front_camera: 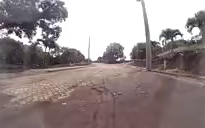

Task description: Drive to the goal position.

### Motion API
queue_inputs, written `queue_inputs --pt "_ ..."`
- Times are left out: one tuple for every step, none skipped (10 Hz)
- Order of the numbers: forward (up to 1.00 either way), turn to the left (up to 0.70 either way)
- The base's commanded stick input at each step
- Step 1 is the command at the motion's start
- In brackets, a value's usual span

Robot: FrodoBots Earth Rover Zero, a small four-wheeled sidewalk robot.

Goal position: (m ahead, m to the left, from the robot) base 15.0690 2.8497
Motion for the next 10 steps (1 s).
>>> queue_inputs --pt "0.7 0.0" --pt "0.7 0.0" --pt "0.7 0.0" --pt "0.7 0.0" --pt "0.7 0.0" --pt "0.7 0.0" --pt "0.7 0.0" --pt "0.7 0.0" --pt "0.7 0.0" --pt "0.7 0.0"
